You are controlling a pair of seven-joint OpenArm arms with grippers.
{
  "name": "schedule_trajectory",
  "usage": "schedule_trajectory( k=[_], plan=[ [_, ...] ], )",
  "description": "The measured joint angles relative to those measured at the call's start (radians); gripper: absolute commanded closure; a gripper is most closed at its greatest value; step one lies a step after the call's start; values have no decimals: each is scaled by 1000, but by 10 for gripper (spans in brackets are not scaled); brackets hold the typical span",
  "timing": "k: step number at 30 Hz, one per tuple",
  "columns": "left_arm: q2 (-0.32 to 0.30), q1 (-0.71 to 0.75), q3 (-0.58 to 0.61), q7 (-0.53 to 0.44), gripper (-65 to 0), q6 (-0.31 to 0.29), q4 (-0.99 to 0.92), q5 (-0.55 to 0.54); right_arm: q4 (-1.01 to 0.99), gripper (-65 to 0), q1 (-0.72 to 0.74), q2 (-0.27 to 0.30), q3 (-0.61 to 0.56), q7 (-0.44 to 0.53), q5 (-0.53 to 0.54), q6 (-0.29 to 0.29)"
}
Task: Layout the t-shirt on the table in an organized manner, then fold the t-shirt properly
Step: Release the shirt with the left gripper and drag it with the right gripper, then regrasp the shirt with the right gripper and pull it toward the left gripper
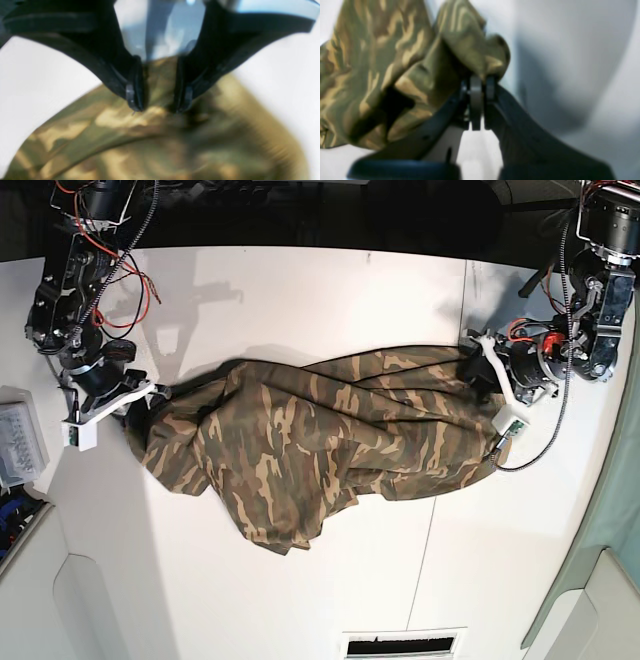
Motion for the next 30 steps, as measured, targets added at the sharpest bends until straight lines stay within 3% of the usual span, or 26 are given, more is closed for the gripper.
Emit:
schedule_trajectory(
  k=[4,8,10,11,12,14,16,19,23,28,30],
  plan=[
    [-83,0,14,2,-243,-31,-2,8,51,0,44,95,-1,-27,24,9],
    [-177,0,90,-23,-243,-49,-5,26,39,0,185,189,-1,-37,36,3],
    [-198,-10,146,-36,-243,-62,-5,28,8,0,264,210,-1,-39,39,3],
    [-199,-18,169,-48,-243,-61,-5,31,-8,0,296,210,-1,-45,37,-2],
    [-198,-29,188,-50,-243,-63,-5,32,-26,-54,323,209,-4,-63,49,-3],
    [-194,-51,216,-50,-243,-65,-5,29,-51,-253,341,207,-21,-90,92,-4],
    [-186,-61,226,-51,-243,-60,-5,30,-56,-376,337,197,-31,-141,114,-2],
    [-169,-61,230,-61,-243,-58,-5,31,-58,-386,329,175,-31,-255,111,0],
    [-142,-67,229,-61,-243,-57,-5,25,-56,-385,272,168,-27,-247,161,-2],
    [-125,-58,231,-17,-248,-62,55,-94,-56,-385,143,137,-18,-248,186,7],
    [-109,-59,231,-1,-295,-63,106,-146,-56,-385,95,106,-18,-240,190,19]
  ],
)
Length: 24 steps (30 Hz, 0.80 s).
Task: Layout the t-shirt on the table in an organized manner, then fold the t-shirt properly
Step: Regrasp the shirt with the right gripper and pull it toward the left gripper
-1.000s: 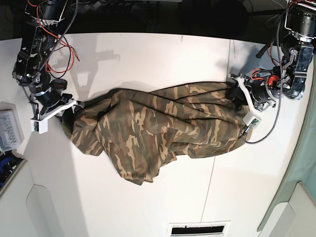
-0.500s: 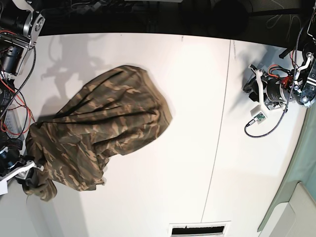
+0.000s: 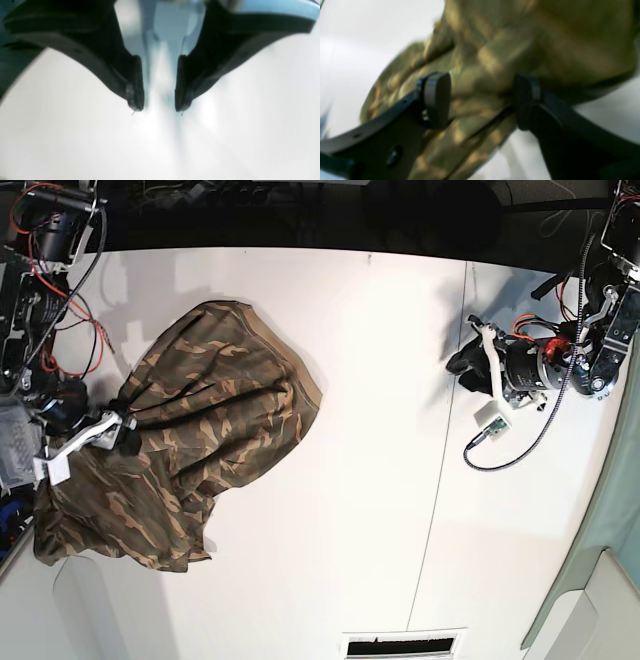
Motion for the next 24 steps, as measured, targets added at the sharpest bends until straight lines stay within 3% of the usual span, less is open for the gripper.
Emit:
schedule_trajectory(
  k=[5,8,12,19,24],
  plan=[
    [93,-3,0,22,-329,6,64,-100,0,-385,-101,-48,-2,50,-18,0],
    [177,2,0,30,-329,53,62,-97,0,-385,-124,-69,3,65,-27,3],
    [259,15,0,23,-329,104,62,-44,0,-384,-141,-136,-7,64,-24,51],
    [277,54,-19,26,-329,161,60,20,0,-384,-149,-230,-174,58,-26,68],
    [284,117,-165,27,-329,159,60,42,0,-384,-163,-279,-339,58,-30,68]
  ],
)
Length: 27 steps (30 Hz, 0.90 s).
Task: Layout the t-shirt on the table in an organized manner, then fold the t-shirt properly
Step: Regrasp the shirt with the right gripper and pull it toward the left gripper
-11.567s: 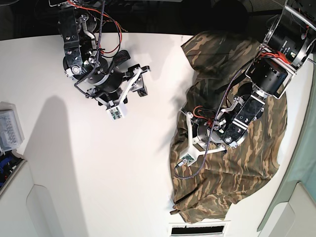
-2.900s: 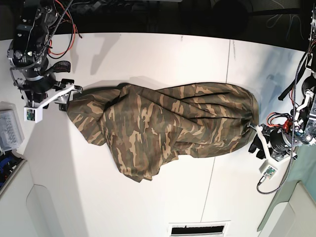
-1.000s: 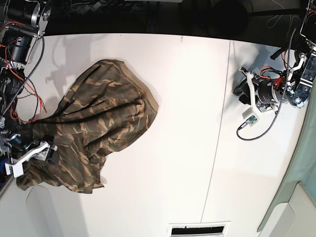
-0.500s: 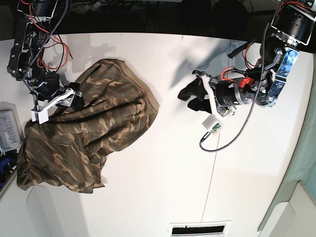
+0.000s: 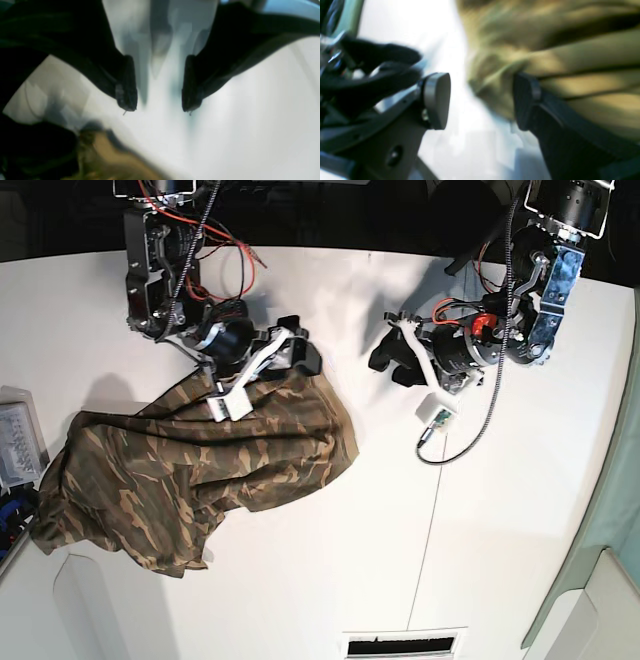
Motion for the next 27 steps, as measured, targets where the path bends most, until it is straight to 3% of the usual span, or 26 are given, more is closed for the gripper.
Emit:
schedule_trajectory(
  k=[4,7,10,13,17,22,24,27],
  plan=[
    [-19,13,-167,-2,-329,4,0,2,0,-384,1,-53,-77,3,-15,3],
    [-62,8,-189,-5,-329,5,0,-25,26,-384,0,-69,-74,0,-38,3],
    [-68,14,-187,31,-329,4,0,-50,86,-384,0,-63,-17,-1,-65,-9],
    [-62,29,-184,38,-329,-7,0,-108,149,-384,3,-62,71,-22,-102,-71],
    [-51,58,-184,37,-329,-7,0,-121,150,-384,-8,-45,201,-16,-168,-180],
    [-21,60,-184,37,-329,-21,0,-121,102,-384,-19,16,338,34,-155,-201],
    [-21,61,-183,37,-329,-21,0,-119,49,-384,-9,42,353,52,-130,-203],
    [-21,60,-184,37,-329,-22,0,-105,-18,-384,-8,58,354,151,-108,-192]
  ],
)
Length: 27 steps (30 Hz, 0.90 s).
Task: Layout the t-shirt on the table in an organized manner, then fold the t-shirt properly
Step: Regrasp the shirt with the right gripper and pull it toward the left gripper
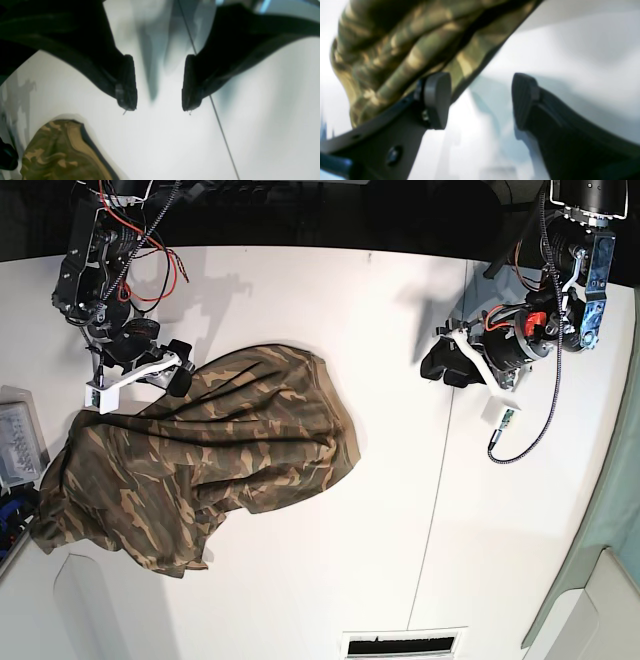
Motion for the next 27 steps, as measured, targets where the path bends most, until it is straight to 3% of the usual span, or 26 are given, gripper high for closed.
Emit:
schedule_trajectory(
  k=[6,12,15,22,27],
  plan=[
    [-2,0,0,0,-329,0,0,18,-89,-363,53,-3,0,51,27,58],
    [-1,0,0,0,-329,0,0,53,-104,0,95,-8,0,3,8,48],
    [-3,0,0,-1,-329,0,0,65,-76,0,117,-8,0,-100,3,53],
    [-81,0,0,-8,-329,0,0,80,208,0,61,-8,-2,-263,304,152],
    [-165,-1,0,-38,-329,-1,0,80,388,0,-33,-53,-60,-316,387,224]
  ],
)
